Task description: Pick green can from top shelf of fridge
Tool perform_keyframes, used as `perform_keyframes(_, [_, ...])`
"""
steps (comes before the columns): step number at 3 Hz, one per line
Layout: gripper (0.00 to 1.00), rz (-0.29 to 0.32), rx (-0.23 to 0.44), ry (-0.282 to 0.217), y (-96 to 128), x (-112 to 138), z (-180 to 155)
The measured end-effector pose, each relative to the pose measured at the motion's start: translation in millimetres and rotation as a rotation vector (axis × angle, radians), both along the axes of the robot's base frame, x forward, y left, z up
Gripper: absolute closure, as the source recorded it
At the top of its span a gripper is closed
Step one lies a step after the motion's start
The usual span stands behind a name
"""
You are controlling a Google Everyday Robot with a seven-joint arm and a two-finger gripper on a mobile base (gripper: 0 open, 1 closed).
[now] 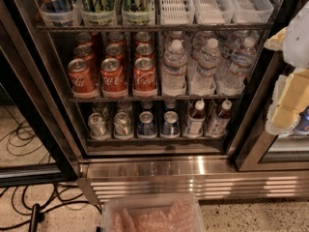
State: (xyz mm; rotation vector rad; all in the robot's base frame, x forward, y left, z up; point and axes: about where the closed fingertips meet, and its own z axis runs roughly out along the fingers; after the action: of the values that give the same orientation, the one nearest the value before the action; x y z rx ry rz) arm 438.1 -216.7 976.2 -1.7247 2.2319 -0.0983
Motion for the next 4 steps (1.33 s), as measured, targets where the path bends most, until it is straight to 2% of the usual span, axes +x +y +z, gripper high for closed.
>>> perform_keyframes(1, [0.00, 0.000, 0.000, 0.000, 0.0, 0.0, 0.0])
perform_keyframes(2, [0.00, -0.008, 0.027, -0.027, 5.9, 2.0, 1.6])
perform_keyframes(3, [0.00, -0.044, 0.127, -0.107, 30.0, 10.1, 9.8])
perform_keyframes(4, [0.00, -0.044, 0.127, -0.107, 30.0, 10.1, 9.8])
